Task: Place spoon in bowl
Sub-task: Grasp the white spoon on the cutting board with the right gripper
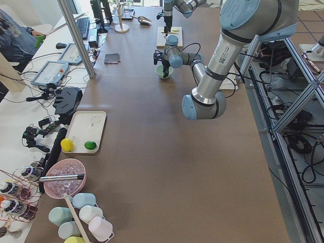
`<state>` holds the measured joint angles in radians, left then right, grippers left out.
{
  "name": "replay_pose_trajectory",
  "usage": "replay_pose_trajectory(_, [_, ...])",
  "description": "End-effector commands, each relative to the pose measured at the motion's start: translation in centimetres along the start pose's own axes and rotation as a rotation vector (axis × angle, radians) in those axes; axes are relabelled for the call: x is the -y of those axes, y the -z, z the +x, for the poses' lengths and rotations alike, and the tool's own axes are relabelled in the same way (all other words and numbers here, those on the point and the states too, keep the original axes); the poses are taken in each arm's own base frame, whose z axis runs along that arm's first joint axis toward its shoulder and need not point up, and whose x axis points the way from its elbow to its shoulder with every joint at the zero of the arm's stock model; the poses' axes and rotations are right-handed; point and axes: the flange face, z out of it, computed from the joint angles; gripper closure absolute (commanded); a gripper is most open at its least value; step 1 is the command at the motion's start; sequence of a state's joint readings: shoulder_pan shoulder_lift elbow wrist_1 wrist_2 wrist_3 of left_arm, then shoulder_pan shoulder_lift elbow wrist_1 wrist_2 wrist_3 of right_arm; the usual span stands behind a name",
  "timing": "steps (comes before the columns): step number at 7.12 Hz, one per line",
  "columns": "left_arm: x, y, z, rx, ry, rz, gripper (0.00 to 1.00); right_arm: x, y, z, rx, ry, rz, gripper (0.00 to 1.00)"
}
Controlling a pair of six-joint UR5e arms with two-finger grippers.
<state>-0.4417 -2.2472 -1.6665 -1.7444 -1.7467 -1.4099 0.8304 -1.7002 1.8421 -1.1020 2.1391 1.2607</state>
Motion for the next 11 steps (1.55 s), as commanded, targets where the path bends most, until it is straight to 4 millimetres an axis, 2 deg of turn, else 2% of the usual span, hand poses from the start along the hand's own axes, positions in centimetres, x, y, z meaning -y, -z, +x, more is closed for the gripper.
replay_pose_trajectory(1, [0.1, 0.0, -0.2, 0.005, 0.001, 0.006, 0.02, -0.6, -1.7, -0.2, -0.02, 0.007, -0.015, 0.2])
replay_pose_trajectory(2, [0.1, 0.0, -0.2, 0.005, 0.004, 0.006, 0.02, -0.6, -1.8, -0.2, 0.004, 0.017, -0.006, 0.27])
replay_pose_trajectory(3, [0.1, 0.0, -0.2, 0.004, 0.005, 0.005, 0.02, -0.4, -2.4, 0.7, -0.012, 0.011, -0.008, 0.36])
replay_pose_trajectory(4, [0.1, 0.0, -0.2, 0.004, 0.006, 0.005, 0.02, -0.5, -2.2, 0.6, -0.007, 0.01, -0.005, 0.59])
replay_pose_trajectory(5, [0.1, 0.1, -0.2, 0.003, 0.006, 0.005, 0.02, -0.4, -2.2, 0.6, -0.007, 0.01, -0.004, 0.95])
replay_pose_trajectory(6, [0.2, 0.4, -0.1, -0.003, 0.006, 0.007, 0.02, -0.5, -2.0, 0.5, -0.003, 0.013, -0.004, 1.0])
replay_pose_trajectory(8, [0.3, 0.8, -0.2, -0.009, 0.006, 0.011, 0.02, -0.7, -1.4, 0.0, 0.008, 0.02, 0.002, 1.0])
replay_pose_trajectory(9, [0.4, 2.1, -0.1, -0.022, 0.006, 0.015, 0.02, -0.9, -0.7, -0.6, 0.023, 0.028, 0.006, 1.0])
replay_pose_trajectory(10, [1.2, 4.7, -1.6, -0.015, 0.011, 0.028, 0.02, -1.4, 0.8, -2.7, 0.062, 0.05, 0.012, 1.0])
replay_pose_trajectory(11, [2.2, 7.0, -4.9, -0.016, -0.036, 0.051, 0.02, -1.2, 2.0, -6.0, 0.109, 0.073, 0.028, 1.0])
